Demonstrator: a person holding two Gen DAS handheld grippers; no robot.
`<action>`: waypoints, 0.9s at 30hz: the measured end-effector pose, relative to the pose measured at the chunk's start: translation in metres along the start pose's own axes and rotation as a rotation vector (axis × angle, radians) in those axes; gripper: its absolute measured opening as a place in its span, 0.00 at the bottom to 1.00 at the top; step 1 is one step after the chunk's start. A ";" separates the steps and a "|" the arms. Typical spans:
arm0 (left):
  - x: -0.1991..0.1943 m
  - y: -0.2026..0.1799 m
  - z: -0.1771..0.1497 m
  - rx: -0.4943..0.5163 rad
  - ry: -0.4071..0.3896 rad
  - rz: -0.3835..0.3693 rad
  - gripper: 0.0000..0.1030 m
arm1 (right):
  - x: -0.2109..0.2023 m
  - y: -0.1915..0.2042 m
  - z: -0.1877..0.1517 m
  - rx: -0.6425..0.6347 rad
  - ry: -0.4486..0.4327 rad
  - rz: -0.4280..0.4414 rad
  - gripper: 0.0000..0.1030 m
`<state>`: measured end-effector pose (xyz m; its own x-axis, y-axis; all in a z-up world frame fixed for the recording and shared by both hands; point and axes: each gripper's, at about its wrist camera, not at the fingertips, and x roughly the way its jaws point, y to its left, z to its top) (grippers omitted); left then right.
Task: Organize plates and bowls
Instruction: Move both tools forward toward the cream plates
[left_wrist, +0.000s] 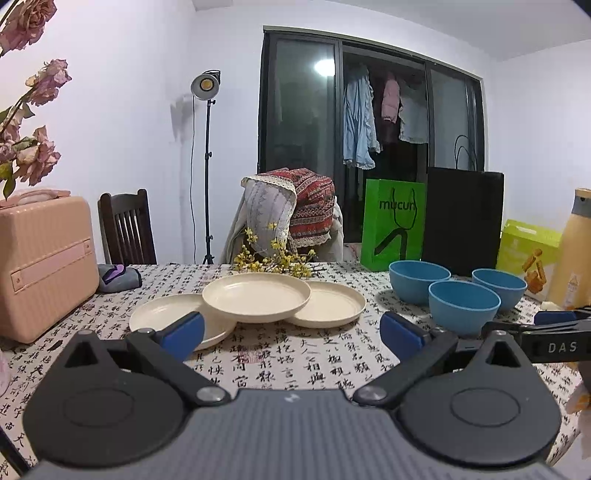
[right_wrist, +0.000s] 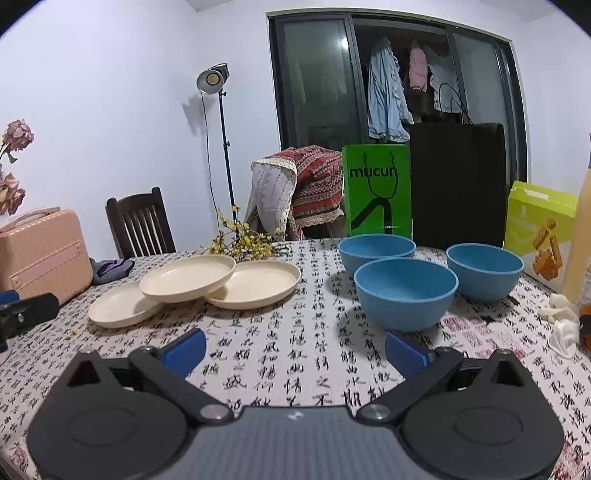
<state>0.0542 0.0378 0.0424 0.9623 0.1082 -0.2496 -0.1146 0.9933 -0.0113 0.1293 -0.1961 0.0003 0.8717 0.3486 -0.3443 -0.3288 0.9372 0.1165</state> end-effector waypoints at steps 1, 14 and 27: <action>0.001 0.000 0.002 -0.001 -0.003 -0.001 1.00 | 0.001 0.000 0.002 -0.001 -0.004 0.001 1.00; 0.025 -0.005 0.017 0.000 0.021 -0.013 1.00 | 0.030 0.005 0.018 -0.011 0.002 0.043 1.00; 0.049 0.005 0.038 -0.030 0.000 0.014 1.00 | 0.057 0.018 0.044 -0.009 -0.036 0.077 1.00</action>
<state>0.1101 0.0495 0.0669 0.9605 0.1226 -0.2498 -0.1359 0.9900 -0.0367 0.1888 -0.1588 0.0242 0.8562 0.4200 -0.3010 -0.3985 0.9075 0.1327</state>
